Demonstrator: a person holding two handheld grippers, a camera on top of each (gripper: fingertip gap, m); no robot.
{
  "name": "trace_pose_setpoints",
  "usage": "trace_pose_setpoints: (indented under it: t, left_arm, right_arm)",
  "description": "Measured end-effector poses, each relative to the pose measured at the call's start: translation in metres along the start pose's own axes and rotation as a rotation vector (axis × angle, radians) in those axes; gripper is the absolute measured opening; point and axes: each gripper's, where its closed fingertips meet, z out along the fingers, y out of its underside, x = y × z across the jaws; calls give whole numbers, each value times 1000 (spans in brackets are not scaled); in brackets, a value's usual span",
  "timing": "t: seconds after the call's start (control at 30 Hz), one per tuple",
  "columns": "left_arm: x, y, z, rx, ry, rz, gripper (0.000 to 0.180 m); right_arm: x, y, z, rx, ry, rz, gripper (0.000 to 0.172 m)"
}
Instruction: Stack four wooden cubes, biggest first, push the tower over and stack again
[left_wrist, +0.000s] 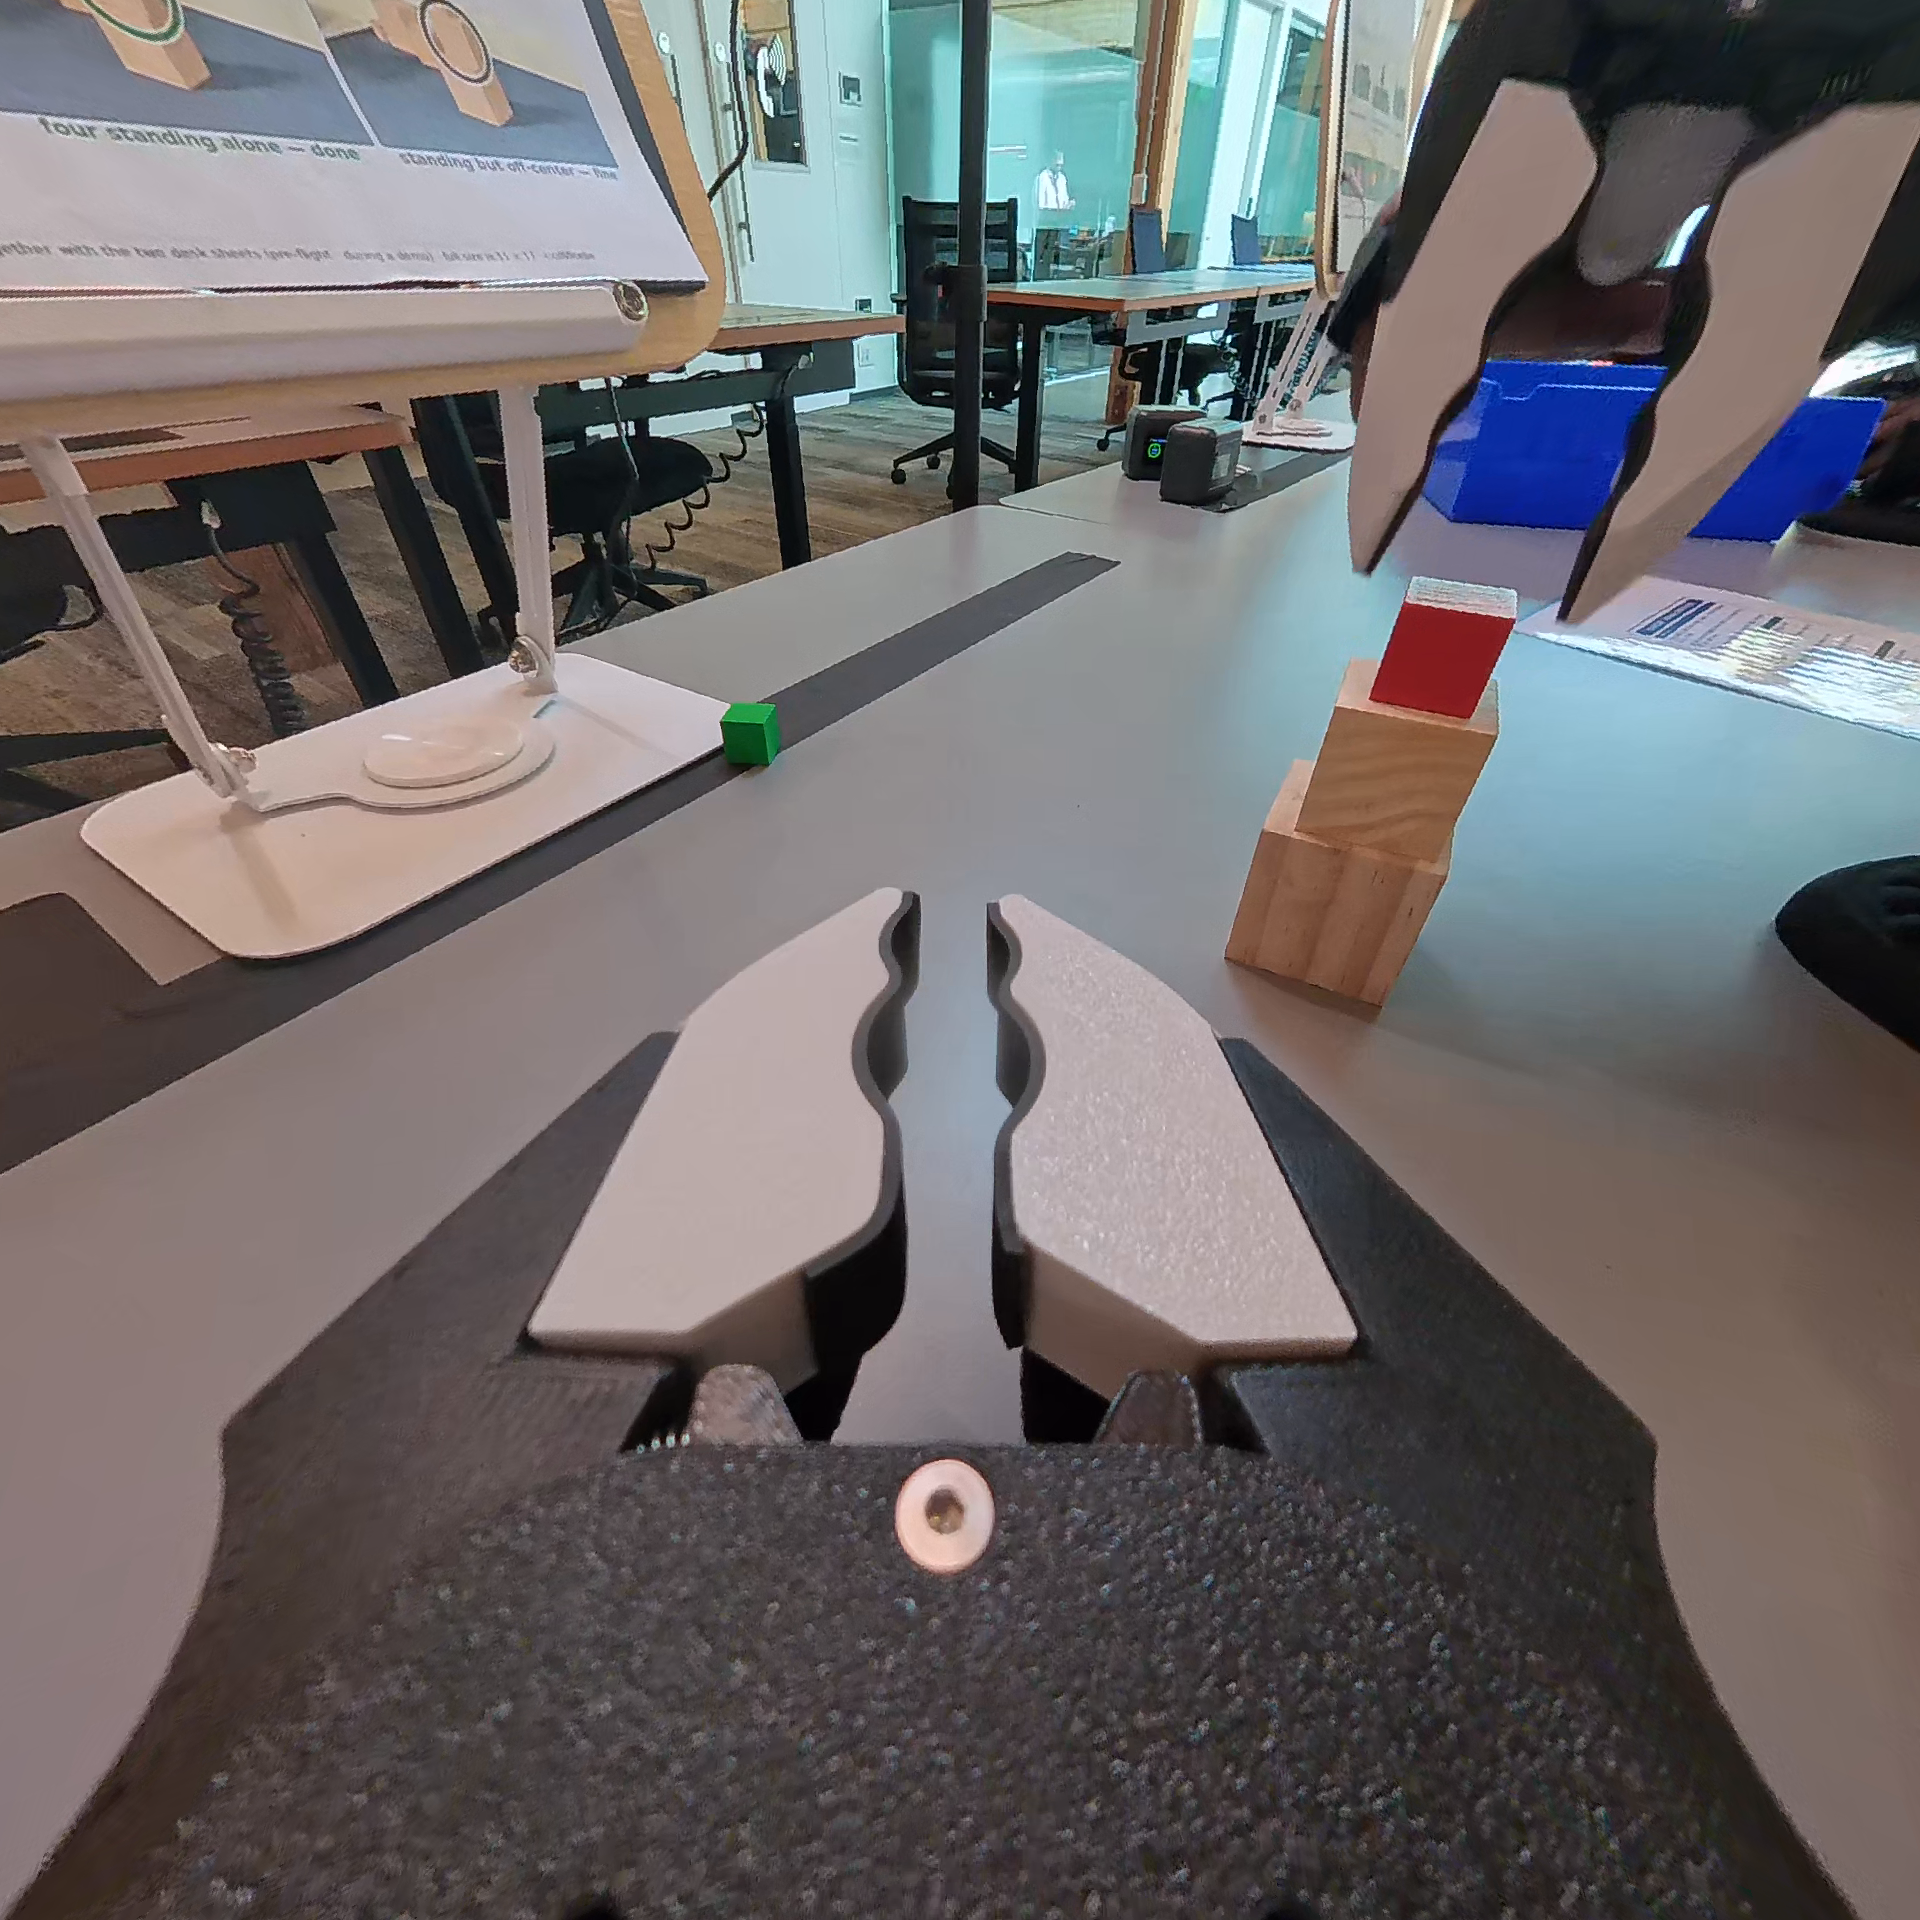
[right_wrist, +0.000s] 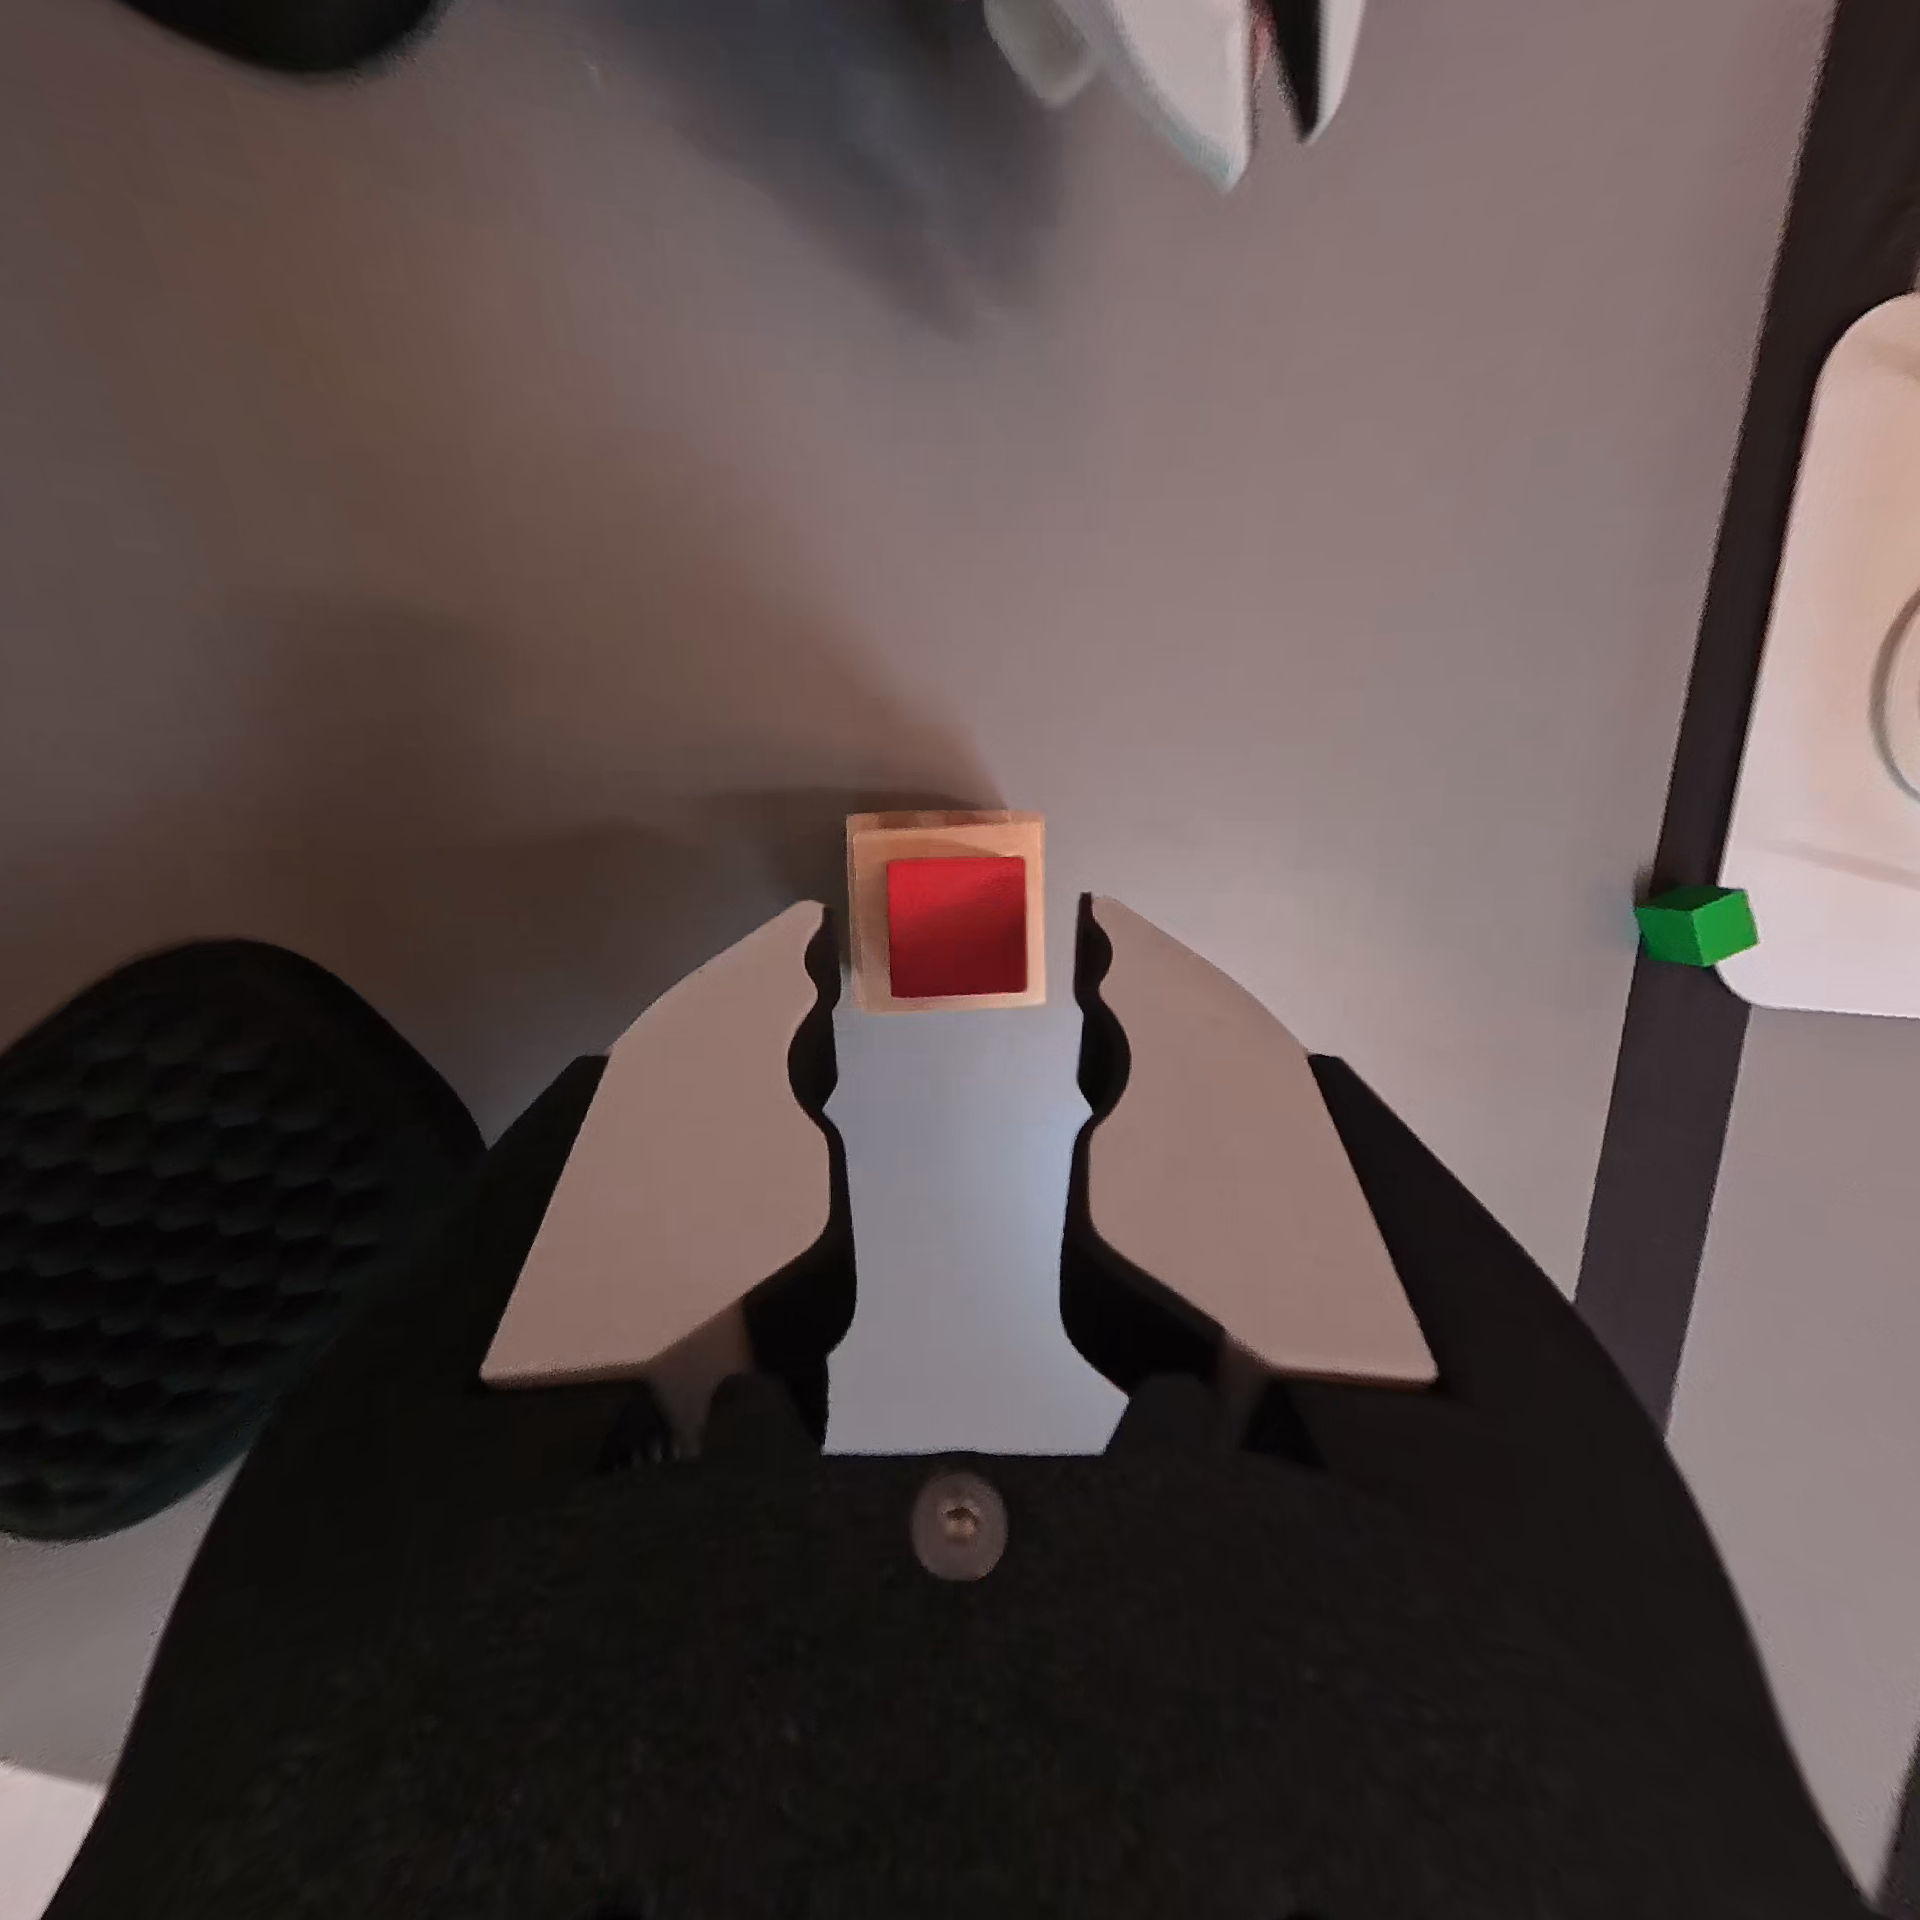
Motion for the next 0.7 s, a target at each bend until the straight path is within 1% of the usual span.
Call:
trace_pose_setpoints:
  t: [0.03,0.13,0.2,0.3,0.4,0.5,0.63,0.67,0.7]
  left_arm:
    - [0,0,0,0,0,0,12]
    - [-1,0,0,0,-1,-1,12]
    - [-1,1,1,-1,-2,-3,12]
    - [-2,0,1,3,-4,-3,12]
    - [-1,-2,0,15,0,-8,12]
    - [-1,-4,-1,26,4,-14,12]
    - [-1,-4,-1,23,8,-14,11]
    - [-1,-4,-1,22,10,-15,11]
    - [-1,-4,-1,22,12,-15,11]
  right_arm:
    - [5,-4,-7,50,9,22,44]
    - [43,-5,-22,175,109,123,44]
    - [81,7,-21,215,227,237,44]
    - [137,34,-4,250,412,428,46]
    - [179,55,26,304,524,589,46]
    - [207,66,61,300,577,663,50]
    - [233,66,95,245,566,717,53]
    - [239,66,99,231,567,730,51]
    - [244,66,103,212,559,742,38]
